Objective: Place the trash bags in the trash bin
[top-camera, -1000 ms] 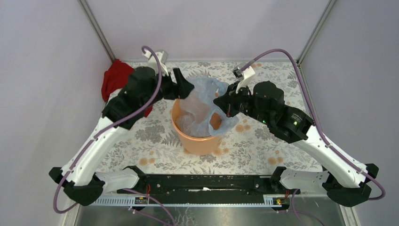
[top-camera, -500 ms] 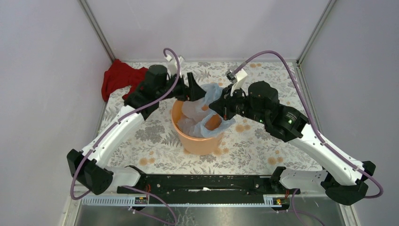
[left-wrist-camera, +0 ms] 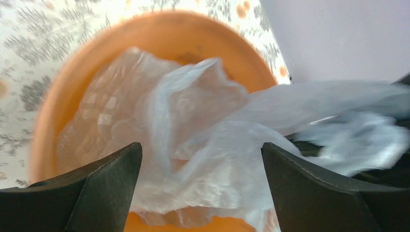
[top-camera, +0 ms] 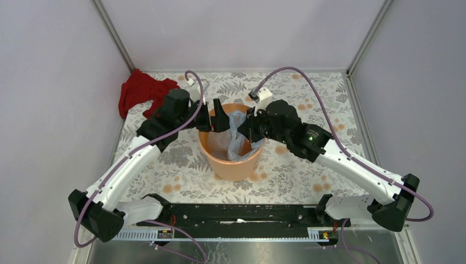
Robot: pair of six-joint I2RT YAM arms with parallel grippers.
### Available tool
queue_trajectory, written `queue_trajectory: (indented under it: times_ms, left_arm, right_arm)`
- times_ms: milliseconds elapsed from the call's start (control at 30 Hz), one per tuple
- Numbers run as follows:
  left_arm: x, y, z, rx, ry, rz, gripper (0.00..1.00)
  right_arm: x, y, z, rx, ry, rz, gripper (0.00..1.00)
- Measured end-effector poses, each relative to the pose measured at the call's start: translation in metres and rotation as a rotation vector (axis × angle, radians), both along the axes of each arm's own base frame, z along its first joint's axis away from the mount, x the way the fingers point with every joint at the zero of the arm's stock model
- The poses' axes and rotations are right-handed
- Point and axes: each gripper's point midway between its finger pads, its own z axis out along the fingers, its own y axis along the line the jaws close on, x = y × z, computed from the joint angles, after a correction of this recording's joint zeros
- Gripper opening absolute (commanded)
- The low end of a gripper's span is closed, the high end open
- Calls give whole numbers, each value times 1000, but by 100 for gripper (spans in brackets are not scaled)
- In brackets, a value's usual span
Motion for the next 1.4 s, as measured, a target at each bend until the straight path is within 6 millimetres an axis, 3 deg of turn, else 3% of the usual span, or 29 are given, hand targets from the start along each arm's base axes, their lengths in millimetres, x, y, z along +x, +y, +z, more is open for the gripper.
queue_trajectory:
  times_ms: [200, 333, 400, 500, 700, 900, 1000, 1133, 1233, 1400]
  left_arm:
    - [9, 28, 67, 49, -180, 121, 99]
    - [-9, 60, 83, 65, -244, 218, 99]
    - [-17, 68, 73, 70, -229, 244, 98]
    - [-24, 74, 42, 101, -151, 259, 90]
    - [-27, 64, -33, 161, 56, 241, 65]
    - [-6, 33, -49, 100, 112, 180, 50]
    - [13, 12, -43, 48, 99, 145, 57]
    - [21, 2, -35, 42, 76, 115, 84]
    - [21, 8, -24, 63, 20, 119, 97]
    - [-6, 31, 3, 83, -60, 111, 99]
  right_arm:
    - [8, -7, -6, -15, 1, -67, 0]
    - [10, -12, 1, -2, -15, -96, 0]
    - [11, -14, 4, 5, -18, -110, 0]
    - [10, -16, 7, 17, -17, -119, 0]
    - [7, -19, 16, 51, -12, -128, 0]
    - [4, -19, 24, 96, 7, -140, 1]
    - [3, -19, 26, 114, 24, -149, 1]
    - [3, -19, 27, 132, 40, -163, 1]
    - [3, -20, 30, 146, 46, -179, 1]
    - [3, -24, 34, 160, 41, -193, 2]
